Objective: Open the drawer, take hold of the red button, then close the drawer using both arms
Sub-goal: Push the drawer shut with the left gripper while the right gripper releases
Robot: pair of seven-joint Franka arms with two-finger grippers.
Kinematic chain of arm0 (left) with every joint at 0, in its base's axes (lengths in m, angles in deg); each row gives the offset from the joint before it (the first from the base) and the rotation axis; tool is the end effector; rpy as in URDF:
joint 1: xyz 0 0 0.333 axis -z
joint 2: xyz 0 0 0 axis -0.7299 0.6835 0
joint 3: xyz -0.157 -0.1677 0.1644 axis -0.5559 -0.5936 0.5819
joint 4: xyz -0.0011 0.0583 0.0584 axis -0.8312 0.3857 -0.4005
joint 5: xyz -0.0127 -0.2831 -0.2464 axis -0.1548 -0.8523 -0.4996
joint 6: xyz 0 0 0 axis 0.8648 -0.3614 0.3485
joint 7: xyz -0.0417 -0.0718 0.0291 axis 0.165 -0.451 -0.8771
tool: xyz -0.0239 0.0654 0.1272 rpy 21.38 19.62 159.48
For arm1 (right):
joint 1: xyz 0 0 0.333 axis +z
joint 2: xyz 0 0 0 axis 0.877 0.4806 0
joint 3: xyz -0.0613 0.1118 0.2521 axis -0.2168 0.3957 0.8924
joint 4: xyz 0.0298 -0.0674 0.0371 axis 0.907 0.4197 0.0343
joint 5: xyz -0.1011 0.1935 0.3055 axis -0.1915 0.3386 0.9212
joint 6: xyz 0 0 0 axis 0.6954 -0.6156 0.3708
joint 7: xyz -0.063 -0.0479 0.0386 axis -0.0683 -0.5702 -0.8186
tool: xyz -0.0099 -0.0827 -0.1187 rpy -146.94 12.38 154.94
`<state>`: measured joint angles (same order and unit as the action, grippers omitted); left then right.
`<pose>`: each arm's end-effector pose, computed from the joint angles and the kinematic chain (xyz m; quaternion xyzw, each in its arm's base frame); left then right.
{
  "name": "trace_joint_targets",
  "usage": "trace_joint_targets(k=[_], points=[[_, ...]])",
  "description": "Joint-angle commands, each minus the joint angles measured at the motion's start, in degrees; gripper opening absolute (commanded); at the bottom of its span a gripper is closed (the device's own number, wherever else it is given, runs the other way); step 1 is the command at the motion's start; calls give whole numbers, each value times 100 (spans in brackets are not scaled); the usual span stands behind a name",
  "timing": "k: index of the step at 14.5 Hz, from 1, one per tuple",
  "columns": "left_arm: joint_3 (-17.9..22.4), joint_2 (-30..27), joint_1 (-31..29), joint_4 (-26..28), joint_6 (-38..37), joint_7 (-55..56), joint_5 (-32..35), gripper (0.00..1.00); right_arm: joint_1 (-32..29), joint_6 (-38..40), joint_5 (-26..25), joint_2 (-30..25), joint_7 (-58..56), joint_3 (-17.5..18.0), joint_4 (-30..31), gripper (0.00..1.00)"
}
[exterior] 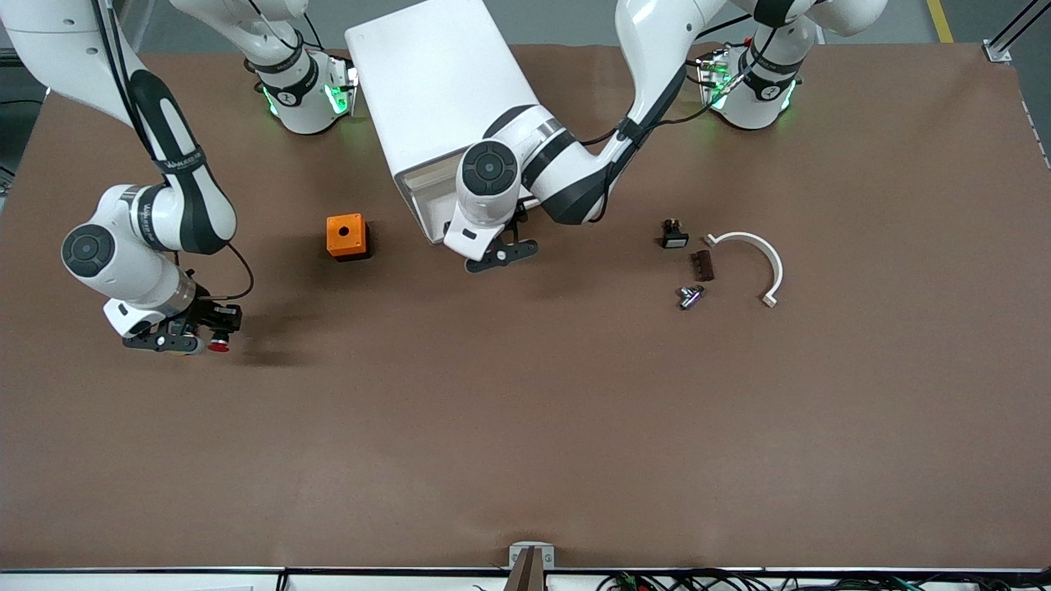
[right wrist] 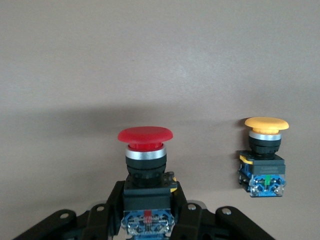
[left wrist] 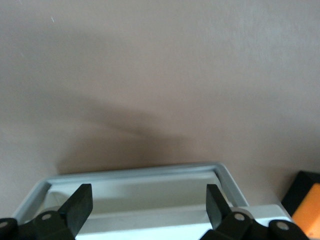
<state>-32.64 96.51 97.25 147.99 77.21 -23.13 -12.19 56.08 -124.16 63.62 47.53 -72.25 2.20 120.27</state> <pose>0.3975 -0.5707 0.2456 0.9757 0.1633 -0.1374 0.0497 0.5389 -0.0711 0.1711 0.9992 -0.0315 -0.0005 0.0253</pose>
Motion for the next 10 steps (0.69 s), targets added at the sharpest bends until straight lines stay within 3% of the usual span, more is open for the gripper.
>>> trace_joint_targets(k=[1,10], points=[[-12,-105,156,156,-37,78,-315,100,-201,-75,-110,143,-51,111,-73,0],[-3,-88,342,429,-37,34,-764,100,-315,-171,-92,354,-51,119,-73,0]])
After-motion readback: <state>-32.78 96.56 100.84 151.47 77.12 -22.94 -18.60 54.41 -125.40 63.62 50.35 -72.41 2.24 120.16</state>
